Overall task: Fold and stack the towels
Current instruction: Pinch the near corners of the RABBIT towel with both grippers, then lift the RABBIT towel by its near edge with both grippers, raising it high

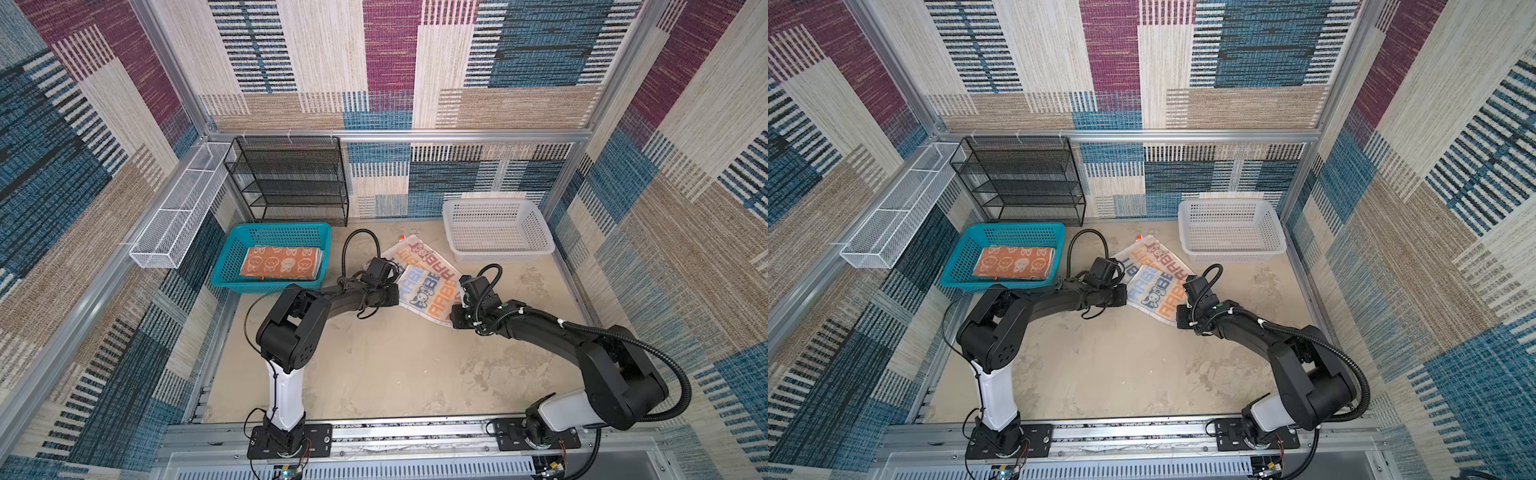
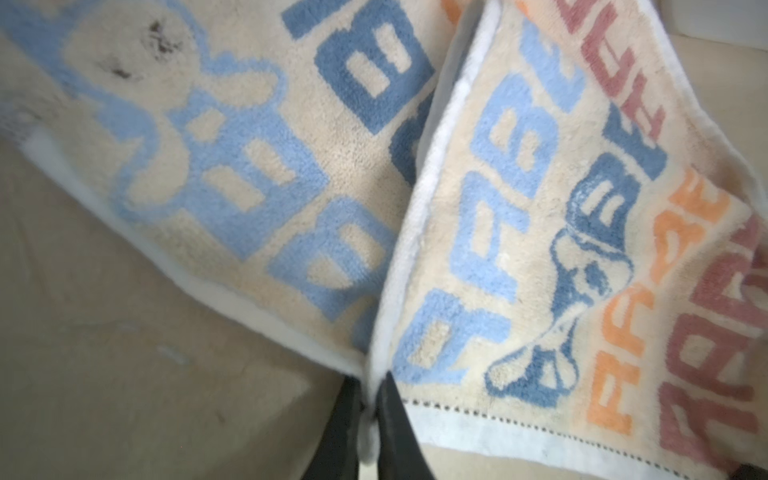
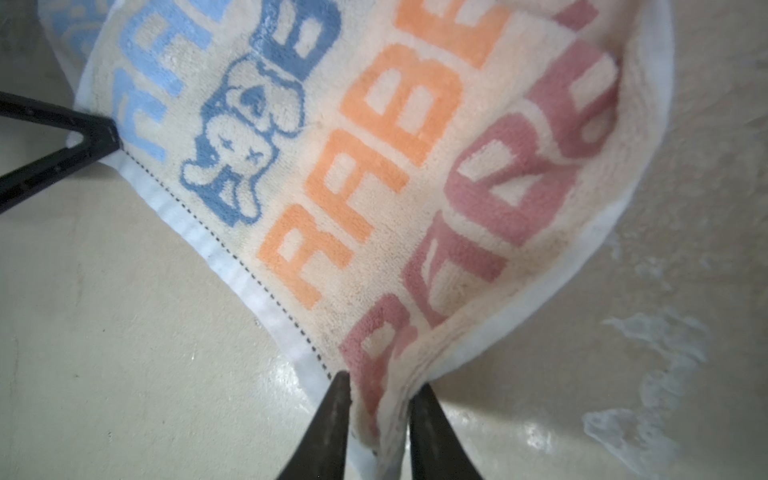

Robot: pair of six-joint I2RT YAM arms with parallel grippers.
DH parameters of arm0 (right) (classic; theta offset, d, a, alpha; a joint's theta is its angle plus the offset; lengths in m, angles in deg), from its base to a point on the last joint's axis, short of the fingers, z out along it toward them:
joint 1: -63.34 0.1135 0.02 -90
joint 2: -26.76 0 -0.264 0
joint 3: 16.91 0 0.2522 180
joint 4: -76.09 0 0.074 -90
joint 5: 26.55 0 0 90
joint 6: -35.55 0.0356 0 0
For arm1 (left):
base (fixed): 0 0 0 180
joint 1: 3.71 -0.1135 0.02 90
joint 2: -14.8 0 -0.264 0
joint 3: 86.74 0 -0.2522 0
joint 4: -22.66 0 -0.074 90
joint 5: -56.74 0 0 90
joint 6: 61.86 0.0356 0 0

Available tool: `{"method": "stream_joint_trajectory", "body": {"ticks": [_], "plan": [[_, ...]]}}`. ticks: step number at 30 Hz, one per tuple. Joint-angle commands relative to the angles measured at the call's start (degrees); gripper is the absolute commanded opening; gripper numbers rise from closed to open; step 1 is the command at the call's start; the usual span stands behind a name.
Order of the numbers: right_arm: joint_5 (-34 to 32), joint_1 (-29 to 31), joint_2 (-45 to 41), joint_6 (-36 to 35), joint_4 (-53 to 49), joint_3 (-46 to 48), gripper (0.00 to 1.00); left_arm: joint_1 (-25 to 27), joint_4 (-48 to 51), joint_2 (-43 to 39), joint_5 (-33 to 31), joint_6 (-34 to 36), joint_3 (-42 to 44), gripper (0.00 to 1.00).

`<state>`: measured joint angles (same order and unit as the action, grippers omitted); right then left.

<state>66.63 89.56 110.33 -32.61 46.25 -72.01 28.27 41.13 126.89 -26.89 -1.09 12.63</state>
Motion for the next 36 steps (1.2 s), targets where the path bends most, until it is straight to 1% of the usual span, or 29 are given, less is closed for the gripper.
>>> {"method": "stream_joint_trajectory", "body": {"ticks": [1, 5, 6, 7, 13, 14, 17, 20, 21, 22, 25, 28, 34, 36], "plan": [[2.3, 0.0, -0.9, 1.0, 1.2, 1.6, 0.37, 0.1, 4.2, -0.6, 1.4, -1.0, 1.3, 0.05], [3.8, 0.0, -2.2, 2.2, 1.7, 4.1, 0.44, 0.4, 3.7, -1.2, 2.0, -1.4, 2.4, 0.00], [3.7, 0.0, -2.5, 2.4, 1.7, 4.7, 0.47, 0.4, 3.7, -1.4, 2.1, -1.5, 2.6, 0.00], [3.7, 0.0, -2.8, 2.8, 1.9, 5.2, 0.48, 0.5, 3.6, -1.5, 2.2, -1.6, 2.7, 0.00], [5.9, 0.0, -3.3, 5.1, 4.3, 8.8, 0.47, 0.9, 3.6, -2.1, 3.1, -2.1, 3.0, 0.00], [6.0, 0.0, -3.3, 5.3, 4.7, 9.2, 0.46, 1.0, 3.6, -2.3, 3.3, -2.1, 3.1, 0.00], [5.6, 0.0, -2.8, 5.7, 5.4, 9.6, 0.33, 1.1, 3.6, -2.9, 3.6, -2.4, 3.4, 0.00], [5.2, 0.0, -3.1, 5.7, 5.0, 8.7, 0.15, 1.1, 3.9, -3.8, 4.0, -2.5, 3.5, 0.00], [5.0, 0.0, -3.5, 5.5, 4.4, 7.8, 0.10, 1.1, 4.2, -4.3, 4.2, -2.6, 3.4, 0.00], [4.6, 0.0, -4.0, 5.2, 3.4, 6.7, 0.08, 1.1, 4.5, -4.8, 4.4, -2.6, 3.4, 0.00], [3.3, 0.0, -5.4, 4.2, 0.6, 2.8, 0.08, 1.1, 5.7, -6.6, 4.6, -2.7, 3.1, 0.00], [2.7, 0.0, -5.3, 3.1, -1.2, -0.7, 0.08, 1.1, 6.0, -7.8, 5.3, -3.0, 2.7, 0.14], [3.7, 0.0, -3.5, 2.8, -0.7, -2.6, 0.08, 1.4, 5.7, -7.0, 7.0, -4.3, 2.3, 0.24], [4.1, 0.0, -3.1, 3.0, -0.3, -2.6, 0.06, 1.5, 5.1, -6.4, 7.2, -4.6, 2.5, 0.25]]}}
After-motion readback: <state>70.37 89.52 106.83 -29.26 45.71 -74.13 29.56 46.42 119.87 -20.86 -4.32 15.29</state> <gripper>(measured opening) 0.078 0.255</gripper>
